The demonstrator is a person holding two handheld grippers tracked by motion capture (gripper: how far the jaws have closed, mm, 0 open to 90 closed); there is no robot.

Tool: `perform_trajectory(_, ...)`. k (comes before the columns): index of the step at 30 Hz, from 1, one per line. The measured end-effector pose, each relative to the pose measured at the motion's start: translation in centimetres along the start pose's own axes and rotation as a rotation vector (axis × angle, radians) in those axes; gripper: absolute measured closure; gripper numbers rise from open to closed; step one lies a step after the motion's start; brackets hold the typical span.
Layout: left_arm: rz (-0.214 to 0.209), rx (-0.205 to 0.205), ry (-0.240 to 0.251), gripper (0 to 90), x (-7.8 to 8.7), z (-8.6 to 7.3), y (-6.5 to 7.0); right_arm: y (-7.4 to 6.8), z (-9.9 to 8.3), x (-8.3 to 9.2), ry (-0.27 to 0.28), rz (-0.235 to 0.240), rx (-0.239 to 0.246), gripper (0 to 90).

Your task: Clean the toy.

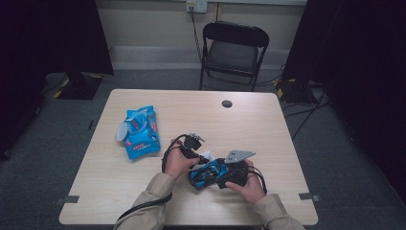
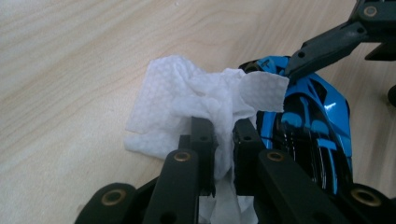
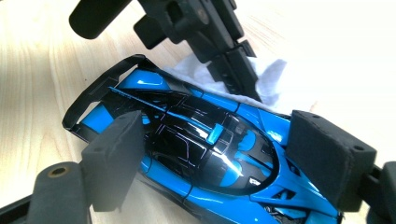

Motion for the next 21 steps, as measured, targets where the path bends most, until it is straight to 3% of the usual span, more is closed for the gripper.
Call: perform_trajectory(21,0.017,-0.005,-0.04,82.5,1.3,-2.4,-0.3,0.0,0.0,0.0,-0.003,0.0,-0.001,18.7)
Point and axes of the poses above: each handheld gripper's, and its own axes: x roughly backward along the jaws, z roughly out of its top, y roughly to its right, the point moved 7 cm from there along -x, roughly forward along the jaws, and after that the axes turned 14 degrees about -y, right-handed, at the moved point
